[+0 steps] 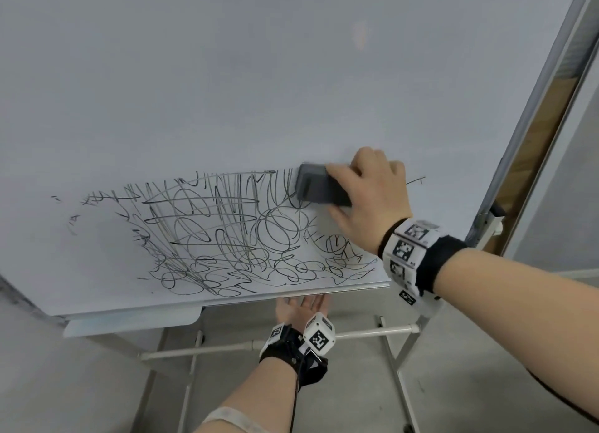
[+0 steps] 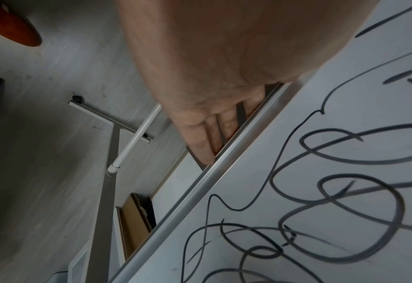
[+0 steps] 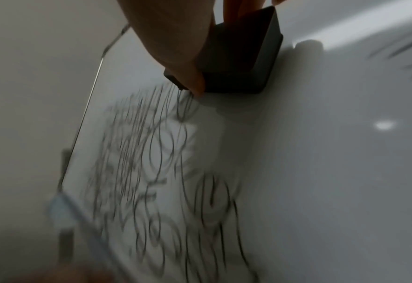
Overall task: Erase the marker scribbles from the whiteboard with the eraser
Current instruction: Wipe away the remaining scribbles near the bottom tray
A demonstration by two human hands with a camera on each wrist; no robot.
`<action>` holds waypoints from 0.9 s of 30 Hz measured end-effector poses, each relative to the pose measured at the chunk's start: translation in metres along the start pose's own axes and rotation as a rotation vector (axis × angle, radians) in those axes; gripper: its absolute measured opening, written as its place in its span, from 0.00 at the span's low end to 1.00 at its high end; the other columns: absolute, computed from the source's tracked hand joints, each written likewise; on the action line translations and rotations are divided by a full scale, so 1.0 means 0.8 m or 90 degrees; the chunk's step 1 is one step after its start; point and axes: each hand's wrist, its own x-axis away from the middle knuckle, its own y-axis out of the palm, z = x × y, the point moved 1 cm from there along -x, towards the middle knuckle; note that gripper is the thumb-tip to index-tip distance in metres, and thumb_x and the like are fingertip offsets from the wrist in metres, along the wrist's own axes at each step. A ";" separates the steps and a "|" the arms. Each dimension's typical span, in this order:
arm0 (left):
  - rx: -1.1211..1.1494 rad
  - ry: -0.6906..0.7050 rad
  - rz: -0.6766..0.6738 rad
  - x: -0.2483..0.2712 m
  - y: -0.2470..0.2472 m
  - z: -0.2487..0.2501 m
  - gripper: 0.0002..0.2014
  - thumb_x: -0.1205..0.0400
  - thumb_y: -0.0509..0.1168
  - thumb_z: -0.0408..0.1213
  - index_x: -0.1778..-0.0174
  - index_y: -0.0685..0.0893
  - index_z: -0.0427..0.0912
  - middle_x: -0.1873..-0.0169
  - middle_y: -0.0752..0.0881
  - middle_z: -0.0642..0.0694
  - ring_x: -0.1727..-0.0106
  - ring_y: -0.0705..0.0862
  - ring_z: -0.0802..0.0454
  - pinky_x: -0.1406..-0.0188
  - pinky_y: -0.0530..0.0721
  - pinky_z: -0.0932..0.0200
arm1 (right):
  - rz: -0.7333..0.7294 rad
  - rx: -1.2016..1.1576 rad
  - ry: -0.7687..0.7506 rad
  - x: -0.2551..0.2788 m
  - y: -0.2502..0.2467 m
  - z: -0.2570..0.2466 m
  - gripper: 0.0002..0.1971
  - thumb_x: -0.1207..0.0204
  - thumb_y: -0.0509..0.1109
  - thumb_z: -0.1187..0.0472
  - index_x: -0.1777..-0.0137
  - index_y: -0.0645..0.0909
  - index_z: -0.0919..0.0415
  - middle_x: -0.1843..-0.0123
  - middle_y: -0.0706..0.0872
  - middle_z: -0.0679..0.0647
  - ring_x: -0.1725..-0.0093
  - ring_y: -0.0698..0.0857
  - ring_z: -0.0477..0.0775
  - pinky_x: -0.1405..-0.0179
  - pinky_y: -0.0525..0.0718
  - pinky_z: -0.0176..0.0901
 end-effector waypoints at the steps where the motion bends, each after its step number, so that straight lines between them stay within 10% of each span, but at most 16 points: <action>1: -0.009 0.002 -0.002 -0.001 -0.001 0.001 0.31 0.11 0.47 0.56 0.15 0.59 0.43 0.17 0.64 0.34 0.17 0.63 0.32 0.23 0.65 0.31 | -0.047 0.026 -0.039 0.017 0.013 0.000 0.23 0.40 0.76 0.52 0.43 0.82 0.55 0.50 0.78 0.57 0.51 0.75 0.61 0.54 0.67 0.52; 6: -0.013 0.003 -0.005 -0.004 0.001 -0.003 0.30 0.11 0.48 0.56 0.15 0.61 0.43 0.20 0.68 0.34 0.19 0.67 0.32 0.30 0.70 0.31 | -0.185 0.118 -0.135 0.098 0.054 0.019 0.20 0.47 0.79 0.62 0.53 0.82 0.56 0.51 0.81 0.55 0.54 0.77 0.61 0.56 0.65 0.52; 14: -0.008 0.011 0.001 -0.006 0.002 0.004 0.29 0.11 0.46 0.56 0.16 0.61 0.45 0.19 0.67 0.33 0.20 0.67 0.31 0.26 0.69 0.32 | 0.028 0.002 0.089 0.013 -0.014 0.049 0.25 0.38 0.78 0.51 0.40 0.81 0.54 0.50 0.75 0.57 0.50 0.75 0.61 0.52 0.65 0.51; 21: -0.030 0.018 0.017 -0.016 0.002 0.001 0.30 0.11 0.45 0.57 0.17 0.63 0.43 0.20 0.69 0.32 0.20 0.68 0.32 0.24 0.69 0.33 | -0.226 0.089 0.052 0.130 0.039 0.079 0.24 0.42 0.84 0.51 0.47 0.81 0.54 0.48 0.79 0.53 0.51 0.78 0.61 0.54 0.70 0.52; 27: -0.018 0.006 0.027 -0.021 0.007 0.001 0.32 0.11 0.45 0.58 0.15 0.59 0.43 0.18 0.66 0.33 0.19 0.66 0.32 0.23 0.68 0.32 | -0.068 0.068 0.135 0.080 -0.026 0.129 0.26 0.36 0.81 0.52 0.38 0.82 0.56 0.51 0.76 0.58 0.50 0.76 0.63 0.51 0.68 0.53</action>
